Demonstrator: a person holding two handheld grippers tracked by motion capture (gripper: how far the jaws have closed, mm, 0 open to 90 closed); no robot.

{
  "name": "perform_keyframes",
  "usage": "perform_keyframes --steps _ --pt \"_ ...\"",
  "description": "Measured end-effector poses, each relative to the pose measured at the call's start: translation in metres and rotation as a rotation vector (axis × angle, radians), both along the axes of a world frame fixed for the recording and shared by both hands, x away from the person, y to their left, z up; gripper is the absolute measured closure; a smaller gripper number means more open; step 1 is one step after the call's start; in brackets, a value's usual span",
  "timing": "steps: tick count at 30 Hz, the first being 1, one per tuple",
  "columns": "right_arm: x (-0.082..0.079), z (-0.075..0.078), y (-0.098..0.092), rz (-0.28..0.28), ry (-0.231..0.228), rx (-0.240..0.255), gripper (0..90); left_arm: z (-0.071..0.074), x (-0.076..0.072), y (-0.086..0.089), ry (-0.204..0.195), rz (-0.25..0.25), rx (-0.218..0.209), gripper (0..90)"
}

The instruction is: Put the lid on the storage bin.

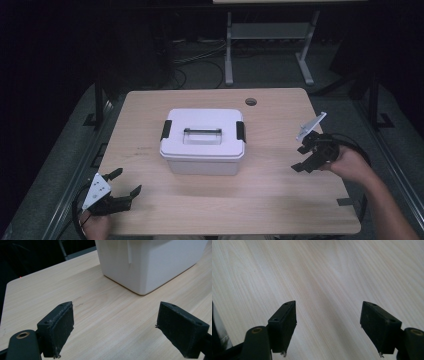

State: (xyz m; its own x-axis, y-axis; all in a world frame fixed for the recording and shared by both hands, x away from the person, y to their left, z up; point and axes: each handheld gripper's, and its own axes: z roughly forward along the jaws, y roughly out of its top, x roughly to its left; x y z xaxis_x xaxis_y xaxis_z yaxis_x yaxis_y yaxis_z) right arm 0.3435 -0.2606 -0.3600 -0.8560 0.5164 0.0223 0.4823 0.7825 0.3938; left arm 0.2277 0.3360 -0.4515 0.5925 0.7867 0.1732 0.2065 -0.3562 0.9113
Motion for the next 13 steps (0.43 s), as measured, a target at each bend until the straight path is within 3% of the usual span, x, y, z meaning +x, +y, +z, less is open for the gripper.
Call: perform_keyframes --steps 13 --pt "-0.0064 -0.0081 -0.0088 -0.006 0.014 -0.001 27.9 0.0004 -0.0001 -0.0005 -0.002 0.001 -0.001 13.5"
